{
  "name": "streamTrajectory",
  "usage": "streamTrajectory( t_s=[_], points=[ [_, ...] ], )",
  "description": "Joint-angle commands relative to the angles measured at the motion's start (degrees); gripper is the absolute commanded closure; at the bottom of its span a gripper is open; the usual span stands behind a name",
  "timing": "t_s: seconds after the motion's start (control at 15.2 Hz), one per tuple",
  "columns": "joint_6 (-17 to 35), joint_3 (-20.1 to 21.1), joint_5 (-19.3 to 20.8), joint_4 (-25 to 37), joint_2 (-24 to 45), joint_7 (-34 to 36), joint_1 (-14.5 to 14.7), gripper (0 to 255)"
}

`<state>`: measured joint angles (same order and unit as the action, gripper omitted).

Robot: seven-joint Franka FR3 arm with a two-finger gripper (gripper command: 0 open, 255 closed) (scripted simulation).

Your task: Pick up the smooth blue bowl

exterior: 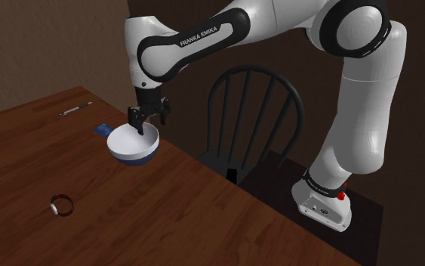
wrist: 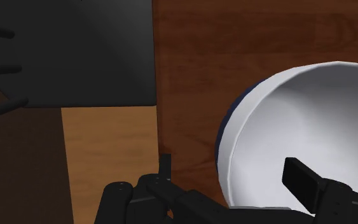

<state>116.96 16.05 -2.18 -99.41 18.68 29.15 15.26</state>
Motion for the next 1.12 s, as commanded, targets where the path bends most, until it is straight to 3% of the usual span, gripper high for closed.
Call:
streamTrajectory(
  t_s=[0.0, 0.07, 0.13, 0.73, 1.06],
  points=[
    [1.3, 0.0, 0.1, -0.9, 0.3, 0.0, 0.1, 0],
    [1.3, 0.0, 0.1, -0.9, 0.3, 0.0, 0.1, 0],
    [1.2, 0.0, 0.1, -0.9, 0.3, 0.0, 0.1, 255],
    [1.3, 0.0, 0.1, -0.9, 0.3, 0.0, 0.1, 255],
    [-2.1, 0.1, -0.2, 1.3, -0.9, 0.1, 0.0, 255]
  ],
)
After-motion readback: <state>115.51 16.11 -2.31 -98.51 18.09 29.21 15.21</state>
